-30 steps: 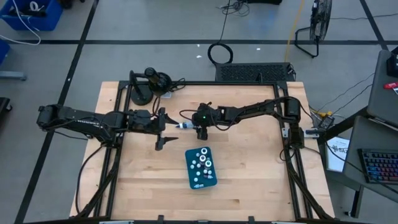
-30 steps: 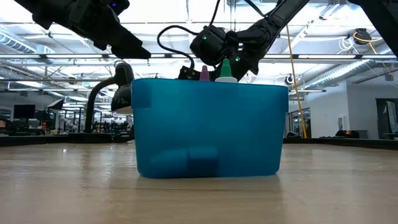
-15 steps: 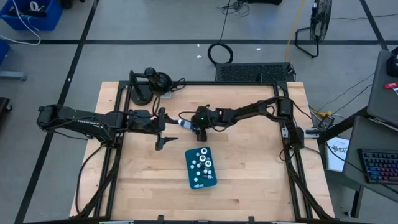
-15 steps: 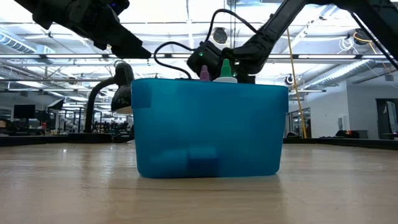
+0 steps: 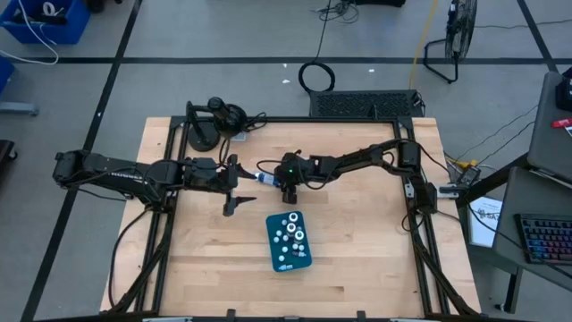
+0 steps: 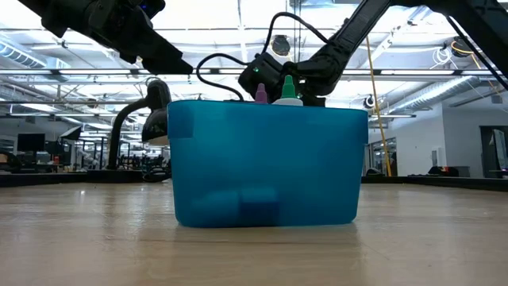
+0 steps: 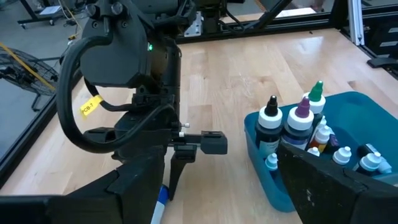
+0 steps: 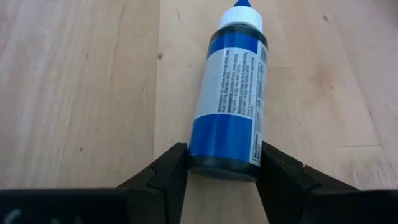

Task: Pick & Place food coloring
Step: Put the blue big food coloring bottle into the blue bin

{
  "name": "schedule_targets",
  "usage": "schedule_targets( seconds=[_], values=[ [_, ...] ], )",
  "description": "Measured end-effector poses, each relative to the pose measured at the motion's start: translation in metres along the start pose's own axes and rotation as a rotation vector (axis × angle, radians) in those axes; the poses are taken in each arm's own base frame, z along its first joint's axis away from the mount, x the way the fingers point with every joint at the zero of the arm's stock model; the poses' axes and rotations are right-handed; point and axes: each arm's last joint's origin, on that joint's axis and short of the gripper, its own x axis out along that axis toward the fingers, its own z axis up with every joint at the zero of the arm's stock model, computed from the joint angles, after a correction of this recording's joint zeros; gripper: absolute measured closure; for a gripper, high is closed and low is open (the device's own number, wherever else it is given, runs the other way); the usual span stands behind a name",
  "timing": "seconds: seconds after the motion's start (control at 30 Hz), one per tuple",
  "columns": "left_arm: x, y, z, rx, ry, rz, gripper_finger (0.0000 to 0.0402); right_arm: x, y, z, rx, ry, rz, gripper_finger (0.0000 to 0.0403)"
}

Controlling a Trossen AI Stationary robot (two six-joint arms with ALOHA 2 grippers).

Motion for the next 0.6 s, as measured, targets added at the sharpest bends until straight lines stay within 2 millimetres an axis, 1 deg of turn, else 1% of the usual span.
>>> schedule_targets(
  seconds=[0.1, 0.23, 0.4, 0.5, 0.6],
  values=[
    [0.000, 0.000, 0.000, 0.000, 0.000, 0.000, 0.0093, 0.000, 0.000, 0.000, -0.009, -0.001, 0.000, 0.0267],
    [0.000, 0.000, 0.000, -0.009, 0.000, 0.000, 0.0086, 0.000, 0.002, 0.002, -0.031, -0.012, 0.000, 0.0268],
    [0.000, 0.000, -0.002, -0.095, 0.017, -0.001, 0.0078, -0.003, 0.010, 0.006, -0.077, -0.026, -0.014, 0.0268],
    [0.004, -0.001, -0.006, -0.138, 0.054, -0.003, 0.0078, -0.013, 0.016, 0.015, -0.130, -0.027, -0.086, 0.0268],
    [0.010, -0.001, -0.011, -0.145, 0.096, -0.001, 0.0078, -0.028, 0.022, 0.025, -0.180, -0.025, -0.158, 0.0268]
  ],
)
